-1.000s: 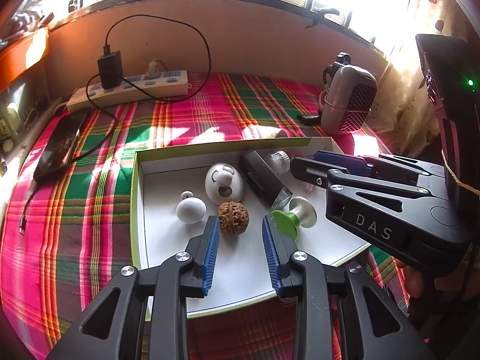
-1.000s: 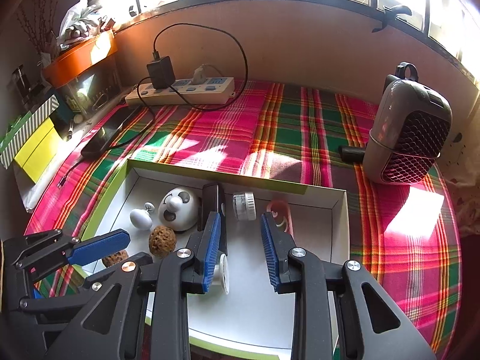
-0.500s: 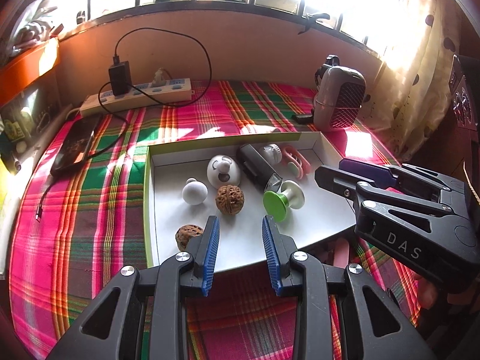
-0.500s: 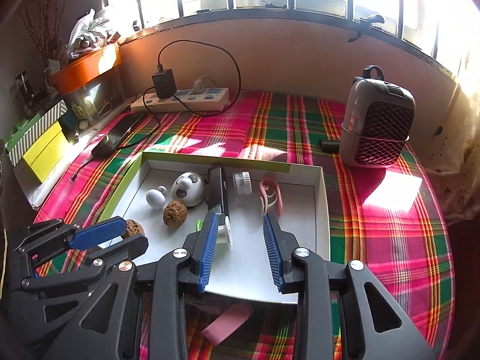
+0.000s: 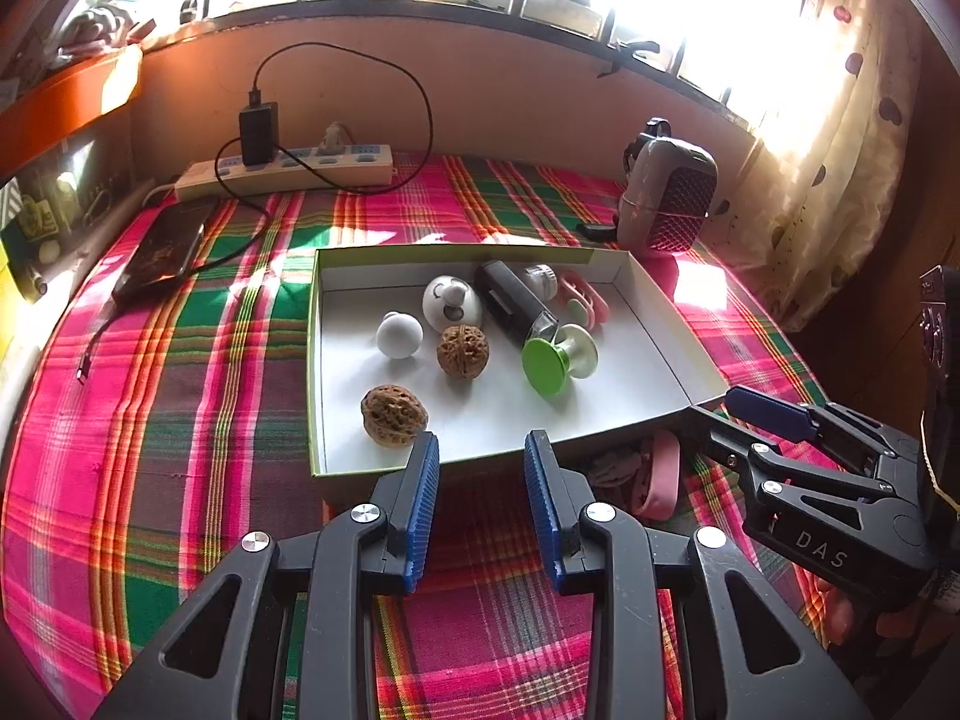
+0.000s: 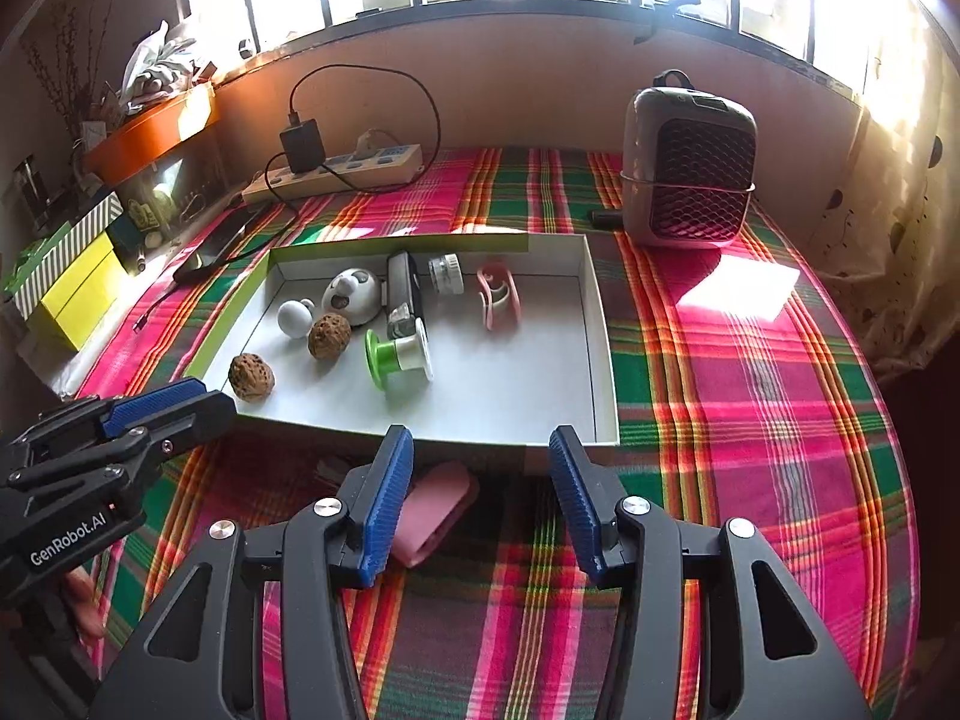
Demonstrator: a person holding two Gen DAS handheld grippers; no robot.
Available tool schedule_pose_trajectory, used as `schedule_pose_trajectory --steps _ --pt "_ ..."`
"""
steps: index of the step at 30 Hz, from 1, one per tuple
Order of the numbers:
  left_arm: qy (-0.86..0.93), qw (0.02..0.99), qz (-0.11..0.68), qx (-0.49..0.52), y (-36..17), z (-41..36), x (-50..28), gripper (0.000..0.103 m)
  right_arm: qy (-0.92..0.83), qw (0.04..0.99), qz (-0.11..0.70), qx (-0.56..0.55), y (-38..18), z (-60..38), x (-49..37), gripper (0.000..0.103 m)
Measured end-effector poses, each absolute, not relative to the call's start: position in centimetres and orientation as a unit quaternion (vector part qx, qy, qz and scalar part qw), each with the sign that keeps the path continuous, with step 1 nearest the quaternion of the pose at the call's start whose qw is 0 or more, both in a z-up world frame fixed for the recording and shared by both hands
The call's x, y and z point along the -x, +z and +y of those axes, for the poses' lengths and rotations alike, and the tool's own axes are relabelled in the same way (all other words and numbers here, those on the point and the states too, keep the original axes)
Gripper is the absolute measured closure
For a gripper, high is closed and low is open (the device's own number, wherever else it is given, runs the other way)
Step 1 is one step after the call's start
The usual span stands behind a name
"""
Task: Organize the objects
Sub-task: 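Withdraw both grippers from the box toward the pink case and white cable, then close the right gripper on the pink case lying on the cloth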
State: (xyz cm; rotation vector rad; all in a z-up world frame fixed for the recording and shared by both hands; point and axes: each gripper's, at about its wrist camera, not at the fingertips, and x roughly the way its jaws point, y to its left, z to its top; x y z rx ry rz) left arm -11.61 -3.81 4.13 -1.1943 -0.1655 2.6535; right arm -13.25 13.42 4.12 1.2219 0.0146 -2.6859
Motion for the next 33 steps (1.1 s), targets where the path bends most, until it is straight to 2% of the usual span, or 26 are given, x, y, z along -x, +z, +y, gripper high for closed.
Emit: schedule_pose_trajectory --steps 10,22,33 --pt "0.9 0.112 -0.062 0.417 3.2 -4.8 10.4 0.075 -0.897 0.103 0.012 -0.43 2.4 11.8 12.3 0.054" --pt "0.89 0.136 -0.058 0.432 2.2 -4.3 10.5 0.075 -0.891 0.065 0.036 -0.448 0.7 11.2 12.8 0.054" --pt "0.876 0.17 -0.042 0.449 1.6 -2.4 11.8 0.075 -0.892 0.045 0.02 -0.45 0.4 13.0 12.7 0.055"
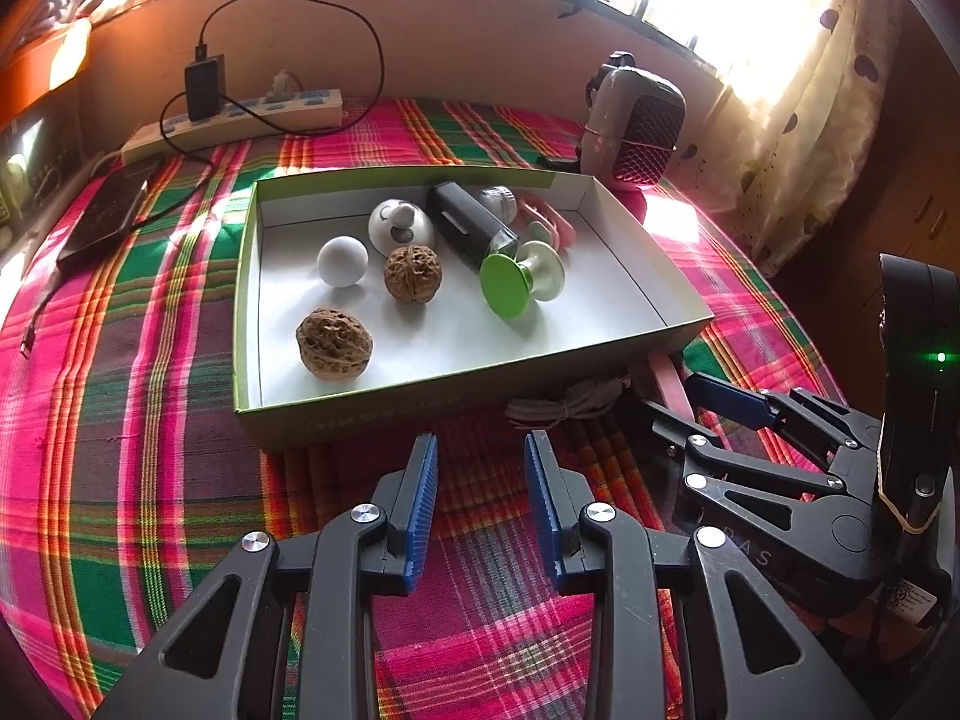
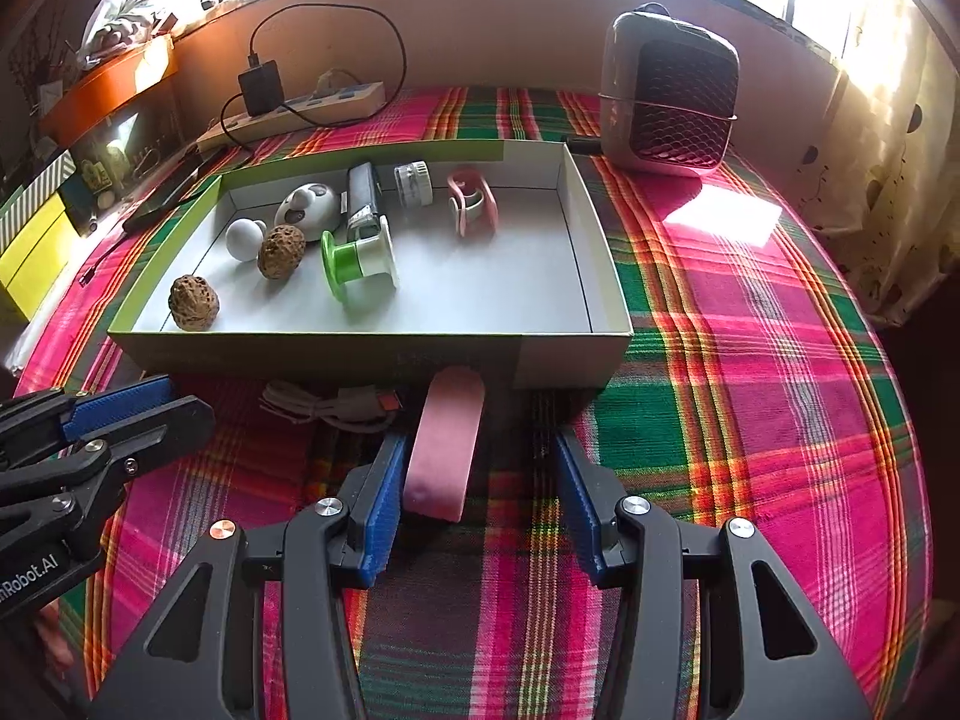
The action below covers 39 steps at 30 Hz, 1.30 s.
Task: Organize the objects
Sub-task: 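Close the right gripper on the pink case lying on the cloth, then lower the left gripper onto the white USB cable and close it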
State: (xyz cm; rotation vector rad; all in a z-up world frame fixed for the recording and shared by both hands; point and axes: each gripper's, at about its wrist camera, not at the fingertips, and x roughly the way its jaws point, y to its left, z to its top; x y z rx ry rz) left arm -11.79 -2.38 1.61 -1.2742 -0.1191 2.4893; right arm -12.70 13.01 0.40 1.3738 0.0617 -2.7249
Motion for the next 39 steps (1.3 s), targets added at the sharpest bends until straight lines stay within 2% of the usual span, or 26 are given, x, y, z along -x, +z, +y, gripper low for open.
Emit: schedule_pose_trajectory --steps 9,25,39 --pt "0.871 0.187 -0.025 0.453 1.4 -0.6 12.9 0.075 -0.896 0.048 0.014 -0.441 0.5 14.2 12.5 0.084" --pt "0.86 0.224 -0.019 0.458 1.0 1.8 13.1 0.075 -0.897 0.046 0.0 -0.439 0.5 16.8 11.7 0.084" --pt "0.849 0.264 0.016 0.457 1.1 5.0 10.9 0.075 -0.898 0.039 -0.005 -0.439 0.5 18.7 11.1 0.084"
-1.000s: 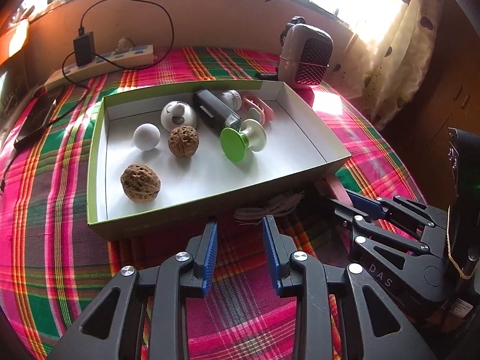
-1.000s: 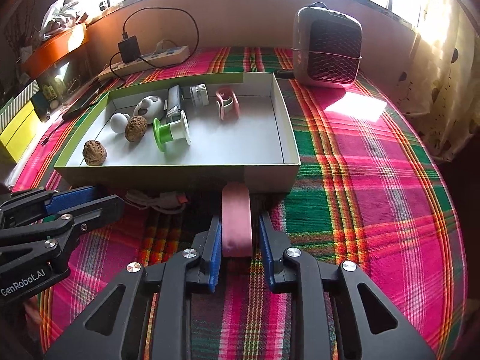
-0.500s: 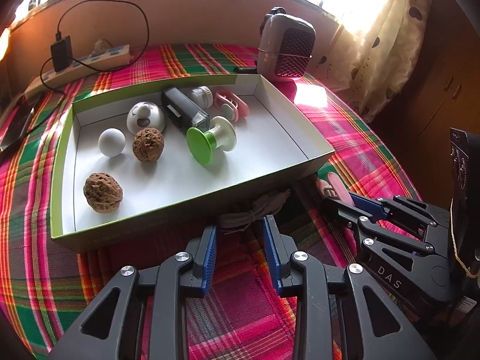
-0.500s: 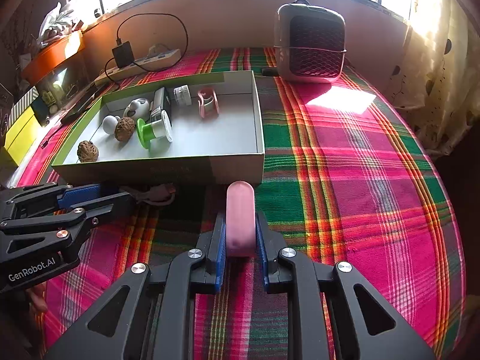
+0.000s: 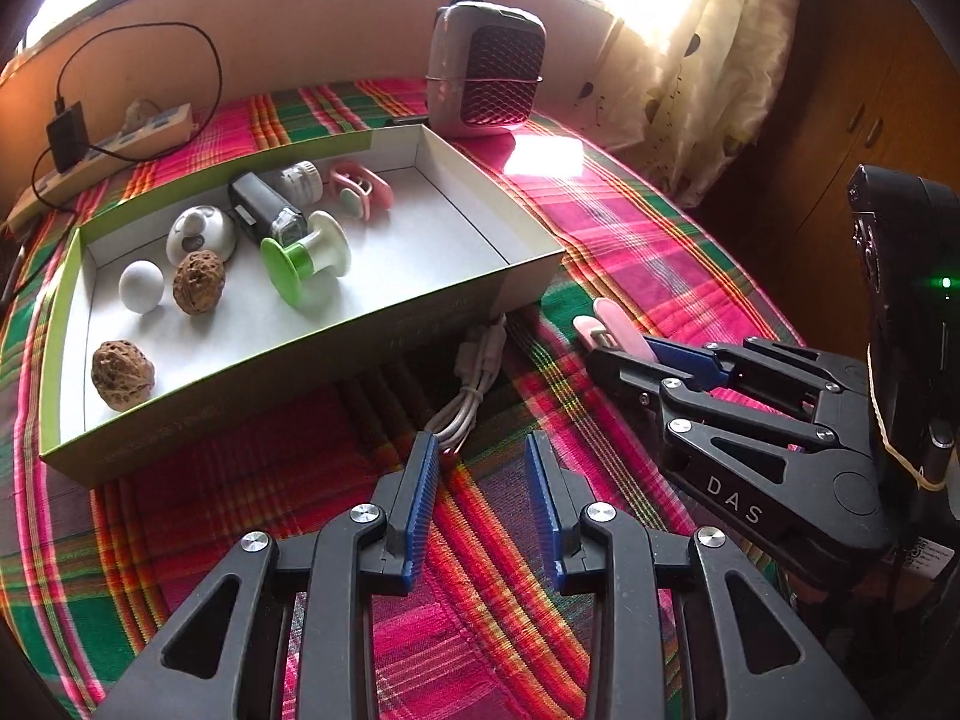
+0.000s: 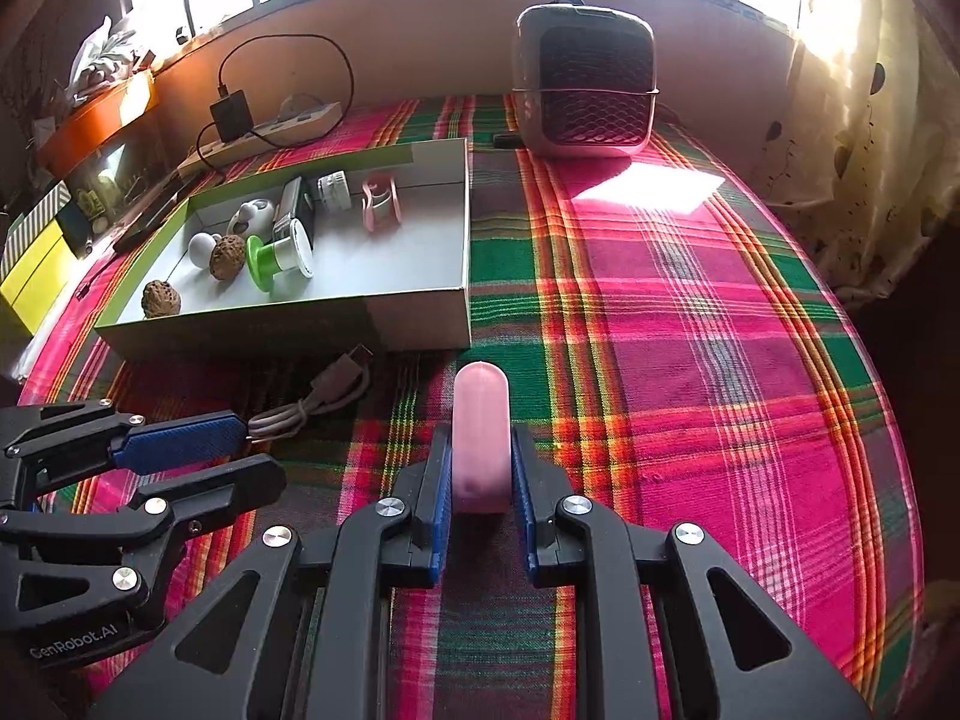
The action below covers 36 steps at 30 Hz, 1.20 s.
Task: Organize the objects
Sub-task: 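Lower the left gripper onto the white USB cable and close it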
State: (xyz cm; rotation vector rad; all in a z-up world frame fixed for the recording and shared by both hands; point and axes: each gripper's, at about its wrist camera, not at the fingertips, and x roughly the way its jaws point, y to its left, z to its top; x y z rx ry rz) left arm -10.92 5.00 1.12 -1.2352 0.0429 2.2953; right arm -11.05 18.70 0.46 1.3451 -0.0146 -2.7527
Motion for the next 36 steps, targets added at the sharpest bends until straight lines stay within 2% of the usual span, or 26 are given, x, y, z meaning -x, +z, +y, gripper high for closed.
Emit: schedule_pose_trajectory --steps 24,32,36 --pt "0.856 0.242 0.091 0.448 0.8 8.9 13.3 0.075 -0.9 0.035 0.003 -0.435 0.4 20.1 10.8 0.084" --pt "0.86 0.239 0.08 0.444 0.7 8.8 13.3 0.075 -0.901 0.036 0.007 -0.432 0.3 20.1 10.8 0.084" --pt "0.865 0.229 0.089 0.438 0.7 8.9 13.2 0.081 -0.901 0.035 0.009 -0.432 0.3 20.0 10.7 0.084"
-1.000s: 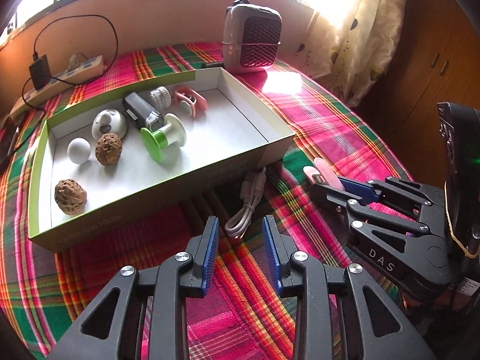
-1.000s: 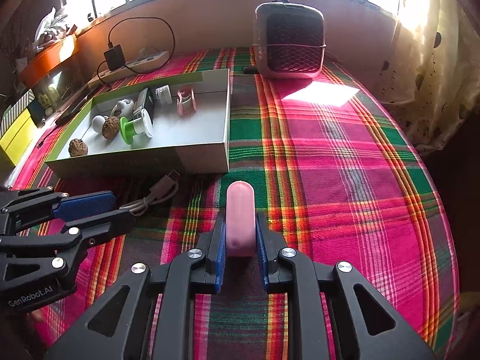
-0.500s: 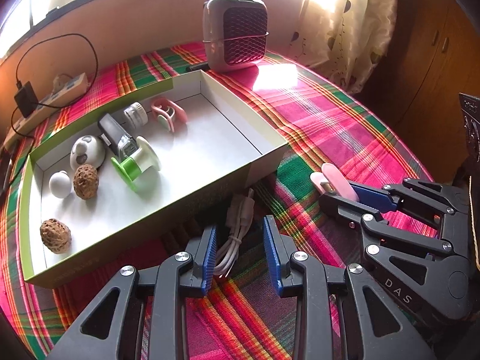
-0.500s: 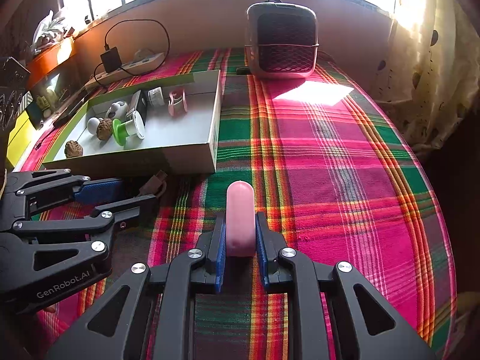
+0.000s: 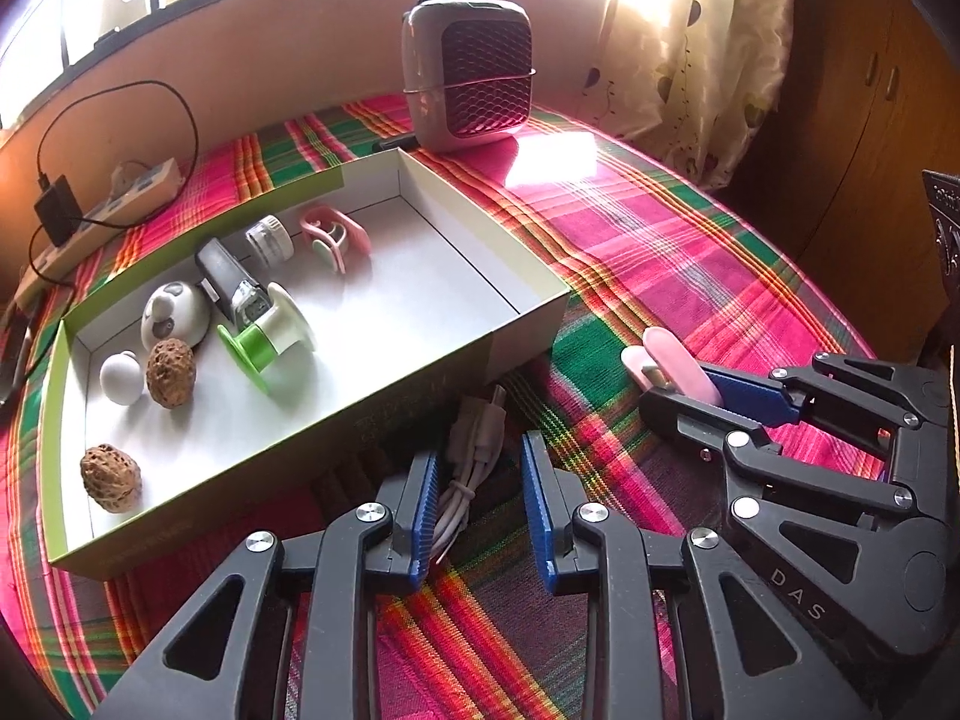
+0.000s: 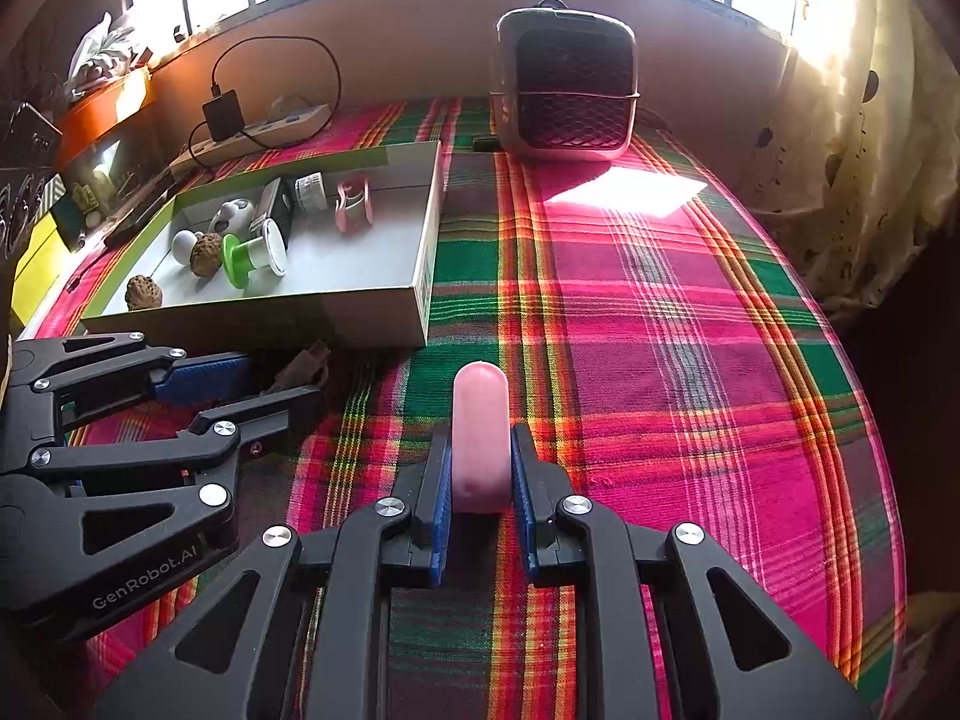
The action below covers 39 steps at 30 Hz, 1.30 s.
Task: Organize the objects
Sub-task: 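Lower the left gripper onto the white USB cable and close it, then carry the white cable and pink case over the box with both grippers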
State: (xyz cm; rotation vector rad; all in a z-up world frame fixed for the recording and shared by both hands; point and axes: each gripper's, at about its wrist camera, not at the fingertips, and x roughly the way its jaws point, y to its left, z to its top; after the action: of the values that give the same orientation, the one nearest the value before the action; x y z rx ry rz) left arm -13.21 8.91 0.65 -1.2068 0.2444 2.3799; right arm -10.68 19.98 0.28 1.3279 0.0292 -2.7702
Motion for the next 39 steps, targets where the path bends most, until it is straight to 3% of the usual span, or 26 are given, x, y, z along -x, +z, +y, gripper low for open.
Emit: schedule_pose_trajectory --steps 4,39 --pt "0.866 0.227 0.086 0.438 0.6 8.6 13.3 0.086 -0.901 0.034 0.011 -0.432 0.3 20.0 10.7 0.084" --pt "0.87 0.241 0.065 0.426 1.5 7.5 11.5 0.088 -0.907 0.034 0.014 -0.419 1.3 19.6 9.8 0.084"
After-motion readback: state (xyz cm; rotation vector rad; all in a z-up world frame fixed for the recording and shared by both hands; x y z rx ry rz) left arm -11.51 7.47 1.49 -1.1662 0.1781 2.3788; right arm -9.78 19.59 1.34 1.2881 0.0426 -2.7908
